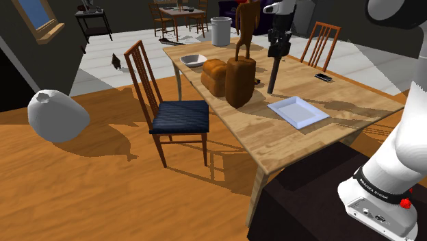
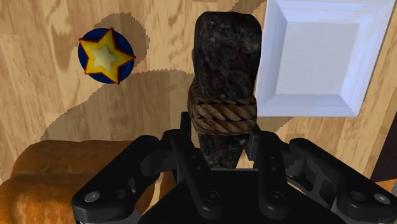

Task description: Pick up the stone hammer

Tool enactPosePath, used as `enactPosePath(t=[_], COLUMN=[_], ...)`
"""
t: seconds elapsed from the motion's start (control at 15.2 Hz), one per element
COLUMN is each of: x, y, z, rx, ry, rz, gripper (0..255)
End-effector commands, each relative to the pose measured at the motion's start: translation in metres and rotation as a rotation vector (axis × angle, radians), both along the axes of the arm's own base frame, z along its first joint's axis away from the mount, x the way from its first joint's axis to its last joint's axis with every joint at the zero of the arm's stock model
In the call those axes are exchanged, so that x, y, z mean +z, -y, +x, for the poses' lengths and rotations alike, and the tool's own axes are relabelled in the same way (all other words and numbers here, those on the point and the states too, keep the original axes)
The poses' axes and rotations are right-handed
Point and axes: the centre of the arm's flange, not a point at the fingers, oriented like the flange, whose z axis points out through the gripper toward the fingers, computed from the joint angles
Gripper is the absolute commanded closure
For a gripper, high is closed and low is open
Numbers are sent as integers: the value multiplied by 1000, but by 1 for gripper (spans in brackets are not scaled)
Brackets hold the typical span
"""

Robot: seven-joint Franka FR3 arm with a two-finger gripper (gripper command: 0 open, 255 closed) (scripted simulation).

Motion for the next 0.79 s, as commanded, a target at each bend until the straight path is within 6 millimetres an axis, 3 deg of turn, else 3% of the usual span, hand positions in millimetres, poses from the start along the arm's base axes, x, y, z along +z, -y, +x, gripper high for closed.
enactPosePath(t=[0.0, 0.73], x=[10, 68], y=[0, 0], z=[0, 0], rx=[0, 0], ry=[0, 0], rz=[0, 0], gripper=[255, 255])
